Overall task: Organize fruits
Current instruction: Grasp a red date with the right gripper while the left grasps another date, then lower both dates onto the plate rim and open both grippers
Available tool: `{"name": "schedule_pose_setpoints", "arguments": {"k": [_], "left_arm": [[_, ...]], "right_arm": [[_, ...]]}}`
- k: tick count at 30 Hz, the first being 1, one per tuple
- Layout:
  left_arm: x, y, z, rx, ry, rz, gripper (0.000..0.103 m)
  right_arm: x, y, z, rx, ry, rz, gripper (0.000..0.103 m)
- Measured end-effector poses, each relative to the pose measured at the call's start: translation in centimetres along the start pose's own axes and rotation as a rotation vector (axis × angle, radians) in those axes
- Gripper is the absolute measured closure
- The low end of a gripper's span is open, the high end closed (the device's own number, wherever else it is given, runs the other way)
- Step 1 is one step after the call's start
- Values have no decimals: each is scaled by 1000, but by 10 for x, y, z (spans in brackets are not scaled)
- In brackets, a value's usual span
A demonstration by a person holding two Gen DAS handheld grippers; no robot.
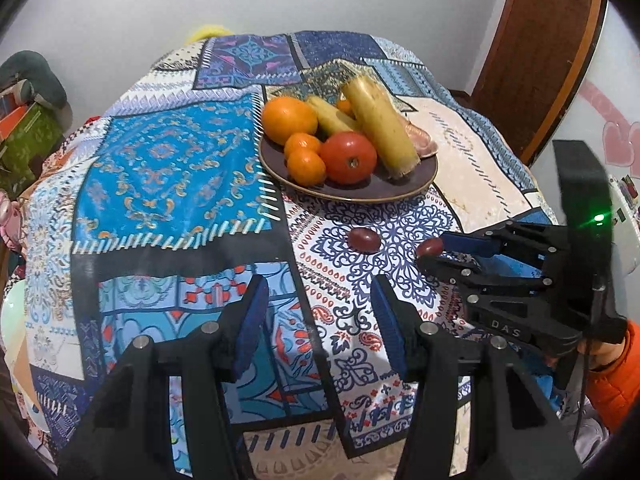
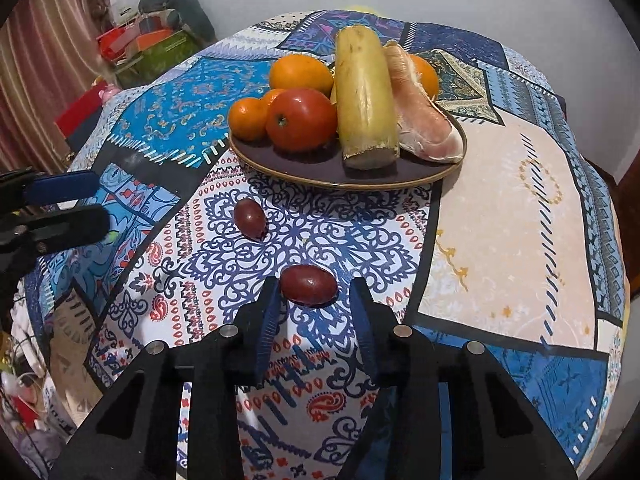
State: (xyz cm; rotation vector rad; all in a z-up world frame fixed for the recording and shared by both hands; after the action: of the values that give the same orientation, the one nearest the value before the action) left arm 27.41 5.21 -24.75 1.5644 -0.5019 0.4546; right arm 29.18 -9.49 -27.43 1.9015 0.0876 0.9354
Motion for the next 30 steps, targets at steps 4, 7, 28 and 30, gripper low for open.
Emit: {"name": "schedule_pose_setpoints", "arguments": {"k": [4, 7, 28, 30], "left_arm": [[2, -13, 9, -11, -10, -17, 50], [6, -25, 18, -16, -24, -27, 50], [27, -79, 52, -24, -63, -67, 74], [27, -78, 51, -25, -55, -67, 75]], "right_arm": [[1, 2, 1, 25, -1, 13, 77], [2, 11, 3, 36, -5, 35, 77], [13, 42, 36, 46, -47, 128, 77], [13, 42, 36, 48, -46, 129, 77]]}}
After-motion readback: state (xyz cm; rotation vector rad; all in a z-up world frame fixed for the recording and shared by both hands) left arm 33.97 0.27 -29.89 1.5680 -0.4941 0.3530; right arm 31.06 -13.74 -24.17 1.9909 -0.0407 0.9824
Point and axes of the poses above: each gripper's, at about its wrist camera, not at the fingertips, and y roughly against the way its jaws point, z to its right, x to its top, the point moved 4 cm from there along -y, roughly the way its jaws point, and after that the axes turned 10 degrees about x, right-handed, at the moved point
